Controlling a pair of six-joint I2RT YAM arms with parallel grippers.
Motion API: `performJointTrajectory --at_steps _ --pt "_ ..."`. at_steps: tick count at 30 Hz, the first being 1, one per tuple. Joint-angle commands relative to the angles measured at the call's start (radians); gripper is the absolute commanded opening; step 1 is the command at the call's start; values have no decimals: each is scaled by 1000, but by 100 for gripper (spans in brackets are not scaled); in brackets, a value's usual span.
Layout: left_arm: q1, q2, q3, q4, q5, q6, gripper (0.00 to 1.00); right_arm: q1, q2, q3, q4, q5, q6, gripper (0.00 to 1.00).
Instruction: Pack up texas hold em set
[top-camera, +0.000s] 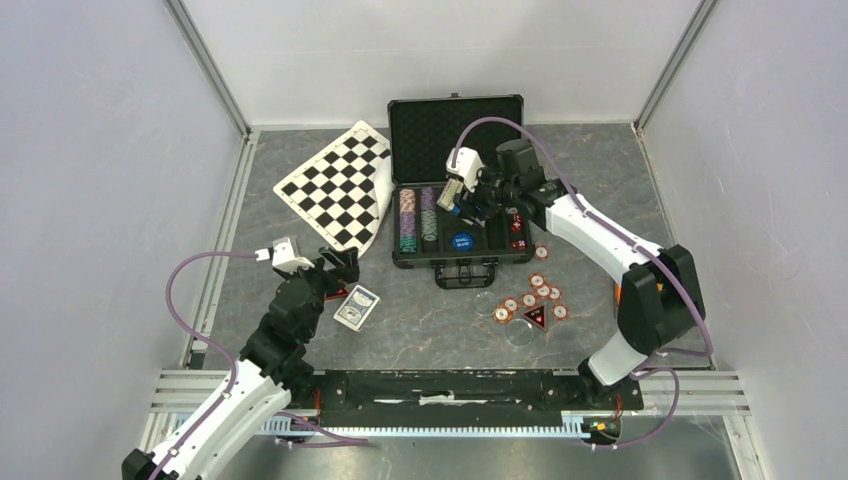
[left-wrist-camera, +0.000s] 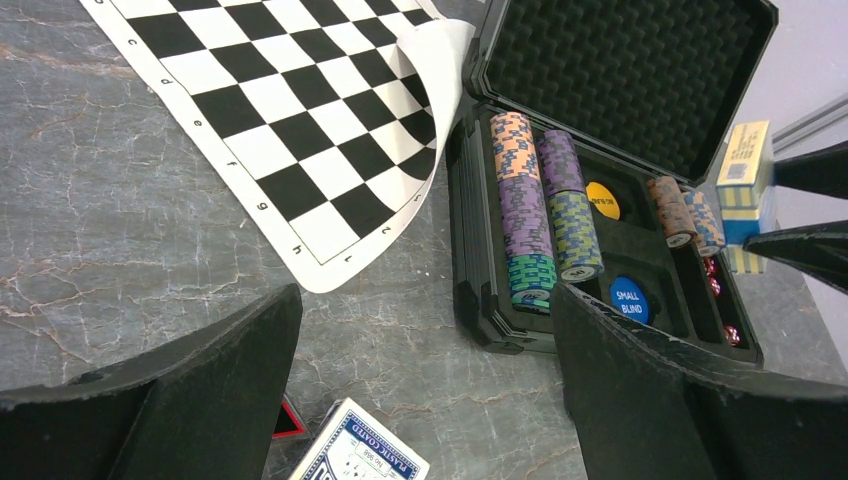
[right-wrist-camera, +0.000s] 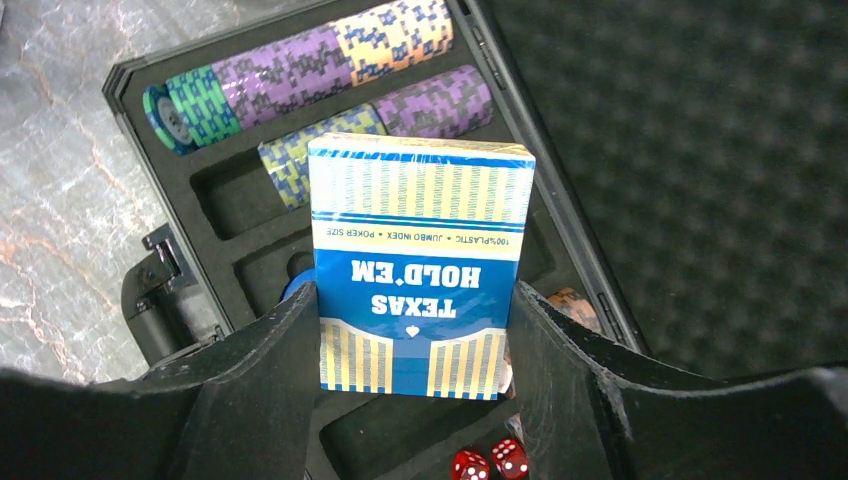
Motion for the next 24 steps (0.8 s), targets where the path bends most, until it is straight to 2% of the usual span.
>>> performJointTrajectory --at_steps 1,6,8,15,19,24 --pt "1 5 -10 47 -9 31 100 -11 3 -20 70 -64 -83 0" --pt "1 18 -14 62 3 26 100 -20 32 9 -51 -104 -263 0" --pt "1 26 -14 64 3 26 100 -20 52 31 -69 -78 -285 0" --pt "1 35 -18 76 9 26 100 -21 209 224 -175 -69 -472 0" --pt "1 38 -18 80 11 28 100 -20 266 262 -176 -31 -637 0" --pt "1 47 -26 95 11 31 100 -21 367 386 -273 47 -721 0"
